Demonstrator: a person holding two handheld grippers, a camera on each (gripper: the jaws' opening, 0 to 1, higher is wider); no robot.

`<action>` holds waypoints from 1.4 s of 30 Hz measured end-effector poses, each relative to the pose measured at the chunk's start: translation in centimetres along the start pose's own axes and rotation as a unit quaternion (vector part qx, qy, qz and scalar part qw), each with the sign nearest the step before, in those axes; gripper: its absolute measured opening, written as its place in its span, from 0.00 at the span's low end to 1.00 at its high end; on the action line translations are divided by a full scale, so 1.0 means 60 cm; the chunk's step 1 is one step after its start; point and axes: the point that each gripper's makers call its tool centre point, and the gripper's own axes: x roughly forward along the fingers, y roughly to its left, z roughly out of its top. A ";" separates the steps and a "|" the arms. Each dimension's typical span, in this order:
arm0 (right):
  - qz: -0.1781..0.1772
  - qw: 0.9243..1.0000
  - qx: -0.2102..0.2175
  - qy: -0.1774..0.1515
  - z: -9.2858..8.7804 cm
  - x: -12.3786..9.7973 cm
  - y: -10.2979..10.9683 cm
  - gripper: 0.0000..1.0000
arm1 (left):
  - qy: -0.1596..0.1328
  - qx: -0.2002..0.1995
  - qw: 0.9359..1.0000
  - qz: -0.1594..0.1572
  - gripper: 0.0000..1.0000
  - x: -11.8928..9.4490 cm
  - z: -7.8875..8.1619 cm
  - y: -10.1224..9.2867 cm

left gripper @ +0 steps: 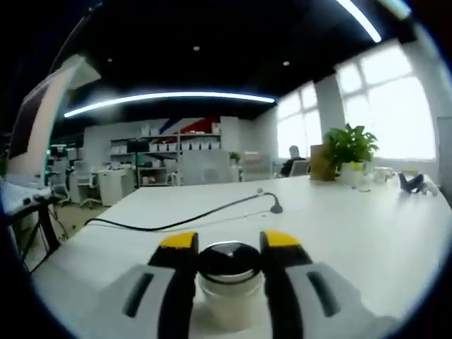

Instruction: Rotate the seasoning bottle until the label or dispensing opening points toward the visible target arrow and the bottle remains upright within the marked orientation range

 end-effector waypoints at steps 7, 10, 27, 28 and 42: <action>-0.002 1.000 0.011 0.001 -0.002 -0.001 -0.004 0.04 | -0.002 -0.070 0.998 -0.003 0.36 -0.008 0.001 0.002; 0.003 1.000 0.012 -0.001 0.003 0.000 -0.001 0.03 | 0.011 -0.029 1.000 -0.002 0.36 -0.005 -0.001 0.005; 0.003 1.000 0.023 0.004 -0.003 0.002 0.003 0.04 | -0.010 -0.012 1.000 -0.007 0.35 -0.079 0.039 0.028; 0.003 1.000 0.024 0.004 -0.004 0.002 0.004 0.04 | -0.011 -0.011 1.000 -0.007 0.35 -0.087 0.040 0.032; 0.010 1.000 0.024 0.014 -0.016 0.015 0.012 0.04 | -0.011 0.002 1.000 -0.021 0.35 -0.172 0.031 0.045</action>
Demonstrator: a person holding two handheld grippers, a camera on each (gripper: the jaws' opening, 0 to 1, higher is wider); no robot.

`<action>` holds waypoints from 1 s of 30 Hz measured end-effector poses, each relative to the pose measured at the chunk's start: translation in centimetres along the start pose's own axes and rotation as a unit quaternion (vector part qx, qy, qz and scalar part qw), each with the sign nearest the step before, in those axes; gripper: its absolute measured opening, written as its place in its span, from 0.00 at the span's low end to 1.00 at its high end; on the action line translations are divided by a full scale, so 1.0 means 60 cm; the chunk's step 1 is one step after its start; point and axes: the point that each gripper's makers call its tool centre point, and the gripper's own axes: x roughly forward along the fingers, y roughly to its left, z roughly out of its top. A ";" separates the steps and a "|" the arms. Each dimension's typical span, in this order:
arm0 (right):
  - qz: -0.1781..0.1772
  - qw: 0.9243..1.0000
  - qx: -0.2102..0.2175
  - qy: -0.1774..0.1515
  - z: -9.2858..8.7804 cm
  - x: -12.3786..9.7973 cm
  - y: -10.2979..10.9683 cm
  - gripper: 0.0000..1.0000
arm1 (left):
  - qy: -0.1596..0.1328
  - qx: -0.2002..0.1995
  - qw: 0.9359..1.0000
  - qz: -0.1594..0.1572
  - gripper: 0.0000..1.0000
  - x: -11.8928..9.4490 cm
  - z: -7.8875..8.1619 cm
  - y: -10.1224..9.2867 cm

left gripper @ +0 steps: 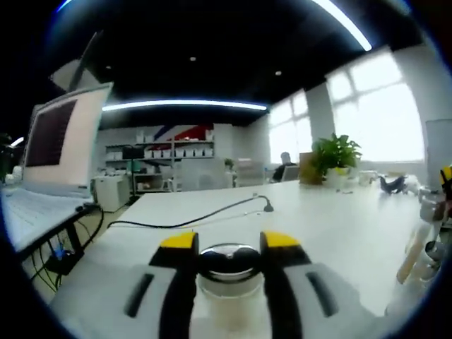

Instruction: Rotate the seasoning bottle until the label or dispensing opening points toward the visible target arrow and the bottle remains upright within the marked orientation range

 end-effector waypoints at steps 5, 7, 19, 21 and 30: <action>0.001 1.000 0.000 0.006 -0.009 0.001 0.004 0.04 | -0.011 -0.006 1.000 -0.011 0.36 -0.040 0.010 -0.018; 0.002 1.000 -0.001 0.010 -0.011 0.002 0.004 0.05 | -0.015 -0.009 1.000 -0.018 0.35 -0.054 0.014 -0.028; 0.038 0.999 -0.001 0.004 -0.013 0.006 0.023 0.11 | -0.028 -0.006 0.998 -0.059 0.36 -0.129 0.014 -0.096; 0.037 0.999 -0.001 0.006 -0.015 0.006 0.023 0.11 | -0.027 -0.004 0.998 -0.064 0.36 -0.136 0.011 -0.105; 0.039 0.999 0.001 0.002 -0.014 0.003 0.024 0.11 | -0.027 -0.039 0.995 -0.090 0.36 -0.177 -0.011 -0.145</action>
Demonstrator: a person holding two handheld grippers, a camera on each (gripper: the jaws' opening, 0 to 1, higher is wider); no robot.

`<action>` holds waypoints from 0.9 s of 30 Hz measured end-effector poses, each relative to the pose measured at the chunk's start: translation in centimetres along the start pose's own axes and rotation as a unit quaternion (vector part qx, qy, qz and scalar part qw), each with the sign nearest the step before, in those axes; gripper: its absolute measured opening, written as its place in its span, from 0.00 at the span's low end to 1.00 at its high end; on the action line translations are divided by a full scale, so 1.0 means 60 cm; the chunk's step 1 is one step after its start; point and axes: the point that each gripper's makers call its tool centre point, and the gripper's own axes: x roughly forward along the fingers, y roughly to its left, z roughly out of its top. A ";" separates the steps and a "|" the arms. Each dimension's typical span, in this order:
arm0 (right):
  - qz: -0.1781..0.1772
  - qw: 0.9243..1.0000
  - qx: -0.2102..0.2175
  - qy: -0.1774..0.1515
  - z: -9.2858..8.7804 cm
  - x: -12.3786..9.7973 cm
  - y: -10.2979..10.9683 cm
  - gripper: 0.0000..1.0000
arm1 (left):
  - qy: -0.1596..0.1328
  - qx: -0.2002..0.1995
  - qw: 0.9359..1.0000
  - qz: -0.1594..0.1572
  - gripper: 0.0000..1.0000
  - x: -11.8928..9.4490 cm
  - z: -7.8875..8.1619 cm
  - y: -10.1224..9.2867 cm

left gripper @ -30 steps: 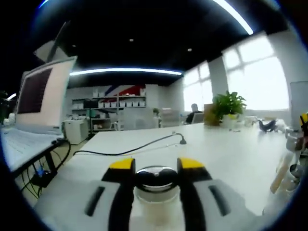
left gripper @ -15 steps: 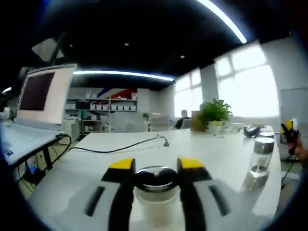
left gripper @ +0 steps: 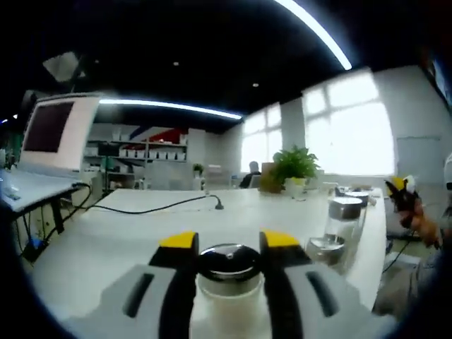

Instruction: Rotate the seasoning bottle until the label or dispensing opening points toward the visible target arrow and the bottle remains upright within the marked orientation range

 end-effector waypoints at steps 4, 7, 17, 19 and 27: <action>0.003 1.000 -0.001 0.003 -0.003 0.003 0.005 0.11 | -0.002 0.011 1.000 0.002 0.36 -0.017 -0.001 -0.010; 0.004 1.000 -0.001 0.003 -0.004 0.004 0.006 0.11 | -0.003 0.019 1.000 -0.003 0.36 -0.024 0.002 -0.020; 0.004 1.000 -0.002 0.001 -0.001 0.003 0.006 0.11 | 0.003 0.032 0.999 -0.027 0.36 -0.016 -0.008 -0.053; 0.004 1.000 -0.004 0.001 0.000 0.003 0.007 0.11 | 0.002 0.025 0.999 -0.024 0.36 -0.013 -0.015 -0.049; -0.004 1.000 -0.013 -0.005 0.012 -0.003 -0.003 0.11 | -0.008 0.023 0.999 -0.021 0.36 -0.015 -0.017 -0.040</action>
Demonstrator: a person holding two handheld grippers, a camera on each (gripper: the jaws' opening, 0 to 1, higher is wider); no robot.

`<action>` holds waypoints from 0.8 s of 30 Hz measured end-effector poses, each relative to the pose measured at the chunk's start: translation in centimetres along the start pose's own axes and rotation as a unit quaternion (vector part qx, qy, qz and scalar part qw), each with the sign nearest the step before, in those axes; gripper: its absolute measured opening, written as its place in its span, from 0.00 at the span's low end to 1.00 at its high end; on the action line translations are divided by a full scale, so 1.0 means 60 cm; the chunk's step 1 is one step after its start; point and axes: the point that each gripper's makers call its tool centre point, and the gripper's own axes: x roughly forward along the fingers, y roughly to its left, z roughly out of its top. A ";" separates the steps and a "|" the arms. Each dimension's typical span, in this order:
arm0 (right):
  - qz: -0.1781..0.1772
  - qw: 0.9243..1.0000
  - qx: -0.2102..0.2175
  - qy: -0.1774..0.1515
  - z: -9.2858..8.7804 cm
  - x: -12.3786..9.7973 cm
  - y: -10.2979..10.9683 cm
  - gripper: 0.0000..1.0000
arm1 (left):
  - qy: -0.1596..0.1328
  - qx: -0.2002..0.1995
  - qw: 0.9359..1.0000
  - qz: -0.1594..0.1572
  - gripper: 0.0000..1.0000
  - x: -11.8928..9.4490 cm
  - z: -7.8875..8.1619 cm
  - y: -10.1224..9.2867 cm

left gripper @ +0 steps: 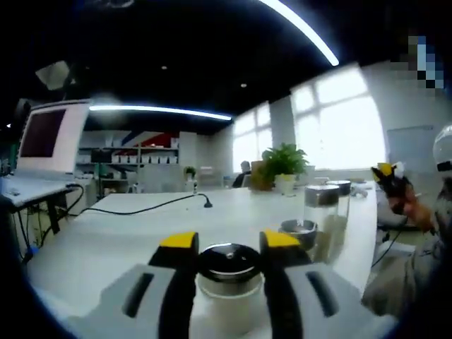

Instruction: Rotate the seasoning bottle until the label or dispensing opening points toward the visible target arrow and the bottle remains upright within the marked orientation range

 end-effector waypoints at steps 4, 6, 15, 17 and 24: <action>0.000 1.000 -0.003 0.002 0.001 0.000 0.002 0.11 | -0.002 0.001 1.000 -0.005 0.36 -0.002 0.002 -0.007; -0.001 1.000 -0.012 0.001 0.008 -0.002 0.004 0.11 | -0.001 0.001 1.000 -0.004 0.36 -0.004 0.003 -0.008; -0.009 1.000 -0.019 -0.011 0.022 -0.013 -0.003 0.11 | 0.002 0.003 1.000 -0.003 0.36 0.000 0.002 -0.015; -0.008 1.000 -0.021 -0.009 0.022 -0.014 -0.003 0.11 | 0.005 0.007 1.000 -0.001 0.36 0.001 0.002 -0.016; -0.006 0.999 -0.031 -0.009 0.030 -0.017 0.000 0.11 | -0.005 -0.022 1.000 0.003 0.44 -0.012 0.015 -0.019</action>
